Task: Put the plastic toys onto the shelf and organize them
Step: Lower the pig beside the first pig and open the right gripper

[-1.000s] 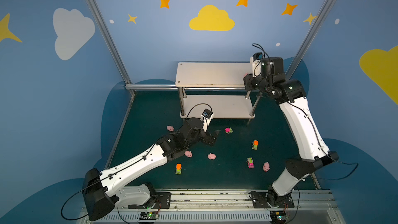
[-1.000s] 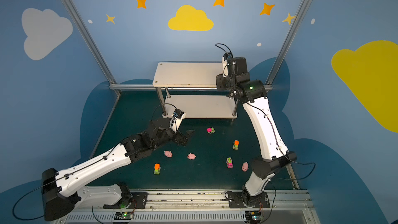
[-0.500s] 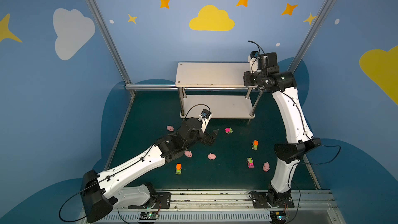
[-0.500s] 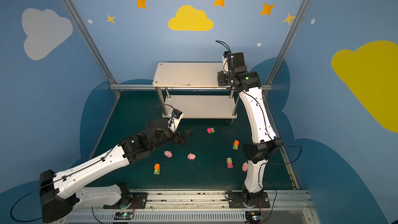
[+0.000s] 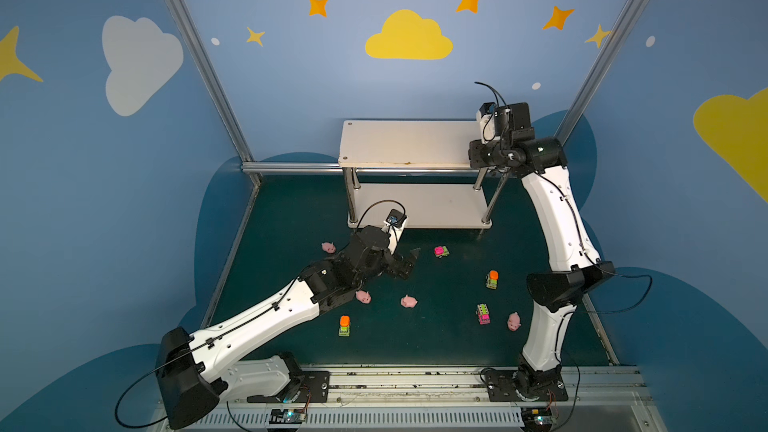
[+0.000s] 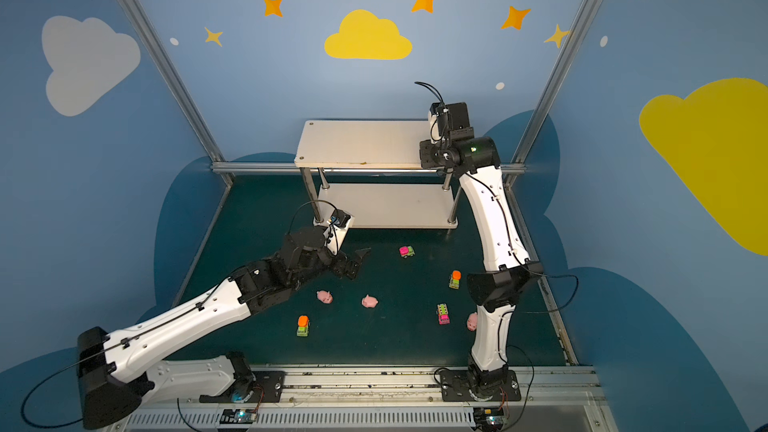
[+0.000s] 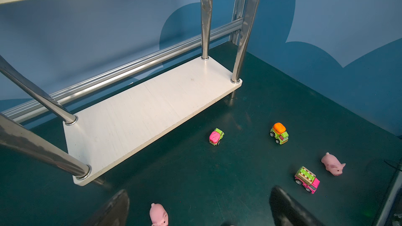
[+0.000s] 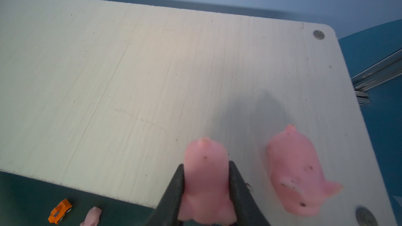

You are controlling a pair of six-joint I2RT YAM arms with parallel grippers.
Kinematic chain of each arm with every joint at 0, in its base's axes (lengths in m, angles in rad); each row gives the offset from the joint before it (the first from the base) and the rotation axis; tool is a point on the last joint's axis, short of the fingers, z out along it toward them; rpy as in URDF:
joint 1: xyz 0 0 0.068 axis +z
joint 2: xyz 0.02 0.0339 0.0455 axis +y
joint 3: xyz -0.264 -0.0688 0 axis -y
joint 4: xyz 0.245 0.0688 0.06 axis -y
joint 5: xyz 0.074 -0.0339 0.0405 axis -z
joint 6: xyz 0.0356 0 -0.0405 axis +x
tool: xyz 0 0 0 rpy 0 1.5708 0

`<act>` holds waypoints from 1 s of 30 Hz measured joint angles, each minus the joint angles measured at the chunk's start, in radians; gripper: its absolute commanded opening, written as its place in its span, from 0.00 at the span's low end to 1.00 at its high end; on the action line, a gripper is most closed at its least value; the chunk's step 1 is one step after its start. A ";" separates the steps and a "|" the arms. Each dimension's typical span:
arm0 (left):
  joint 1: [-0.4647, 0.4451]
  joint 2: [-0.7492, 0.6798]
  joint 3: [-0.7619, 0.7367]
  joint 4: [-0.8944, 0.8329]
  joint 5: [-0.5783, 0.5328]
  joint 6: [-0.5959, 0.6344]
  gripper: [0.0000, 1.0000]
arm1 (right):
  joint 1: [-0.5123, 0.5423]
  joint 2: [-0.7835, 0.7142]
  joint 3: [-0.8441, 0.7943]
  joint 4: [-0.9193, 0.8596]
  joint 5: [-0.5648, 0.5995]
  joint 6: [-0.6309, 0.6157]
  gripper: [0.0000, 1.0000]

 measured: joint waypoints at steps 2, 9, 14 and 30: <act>0.002 0.000 0.000 0.000 0.000 0.000 1.00 | -0.002 0.002 0.000 0.000 0.000 0.000 0.30; 0.008 0.000 -0.008 0.001 -0.005 0.000 1.00 | -0.015 0.019 0.019 0.003 -0.003 0.003 0.30; 0.009 0.000 -0.010 0.000 -0.007 0.000 1.00 | -0.025 0.044 0.051 0.000 -0.005 0.005 0.34; 0.013 -0.001 -0.010 0.001 -0.023 0.001 1.00 | -0.030 0.056 0.067 0.006 -0.029 0.005 0.51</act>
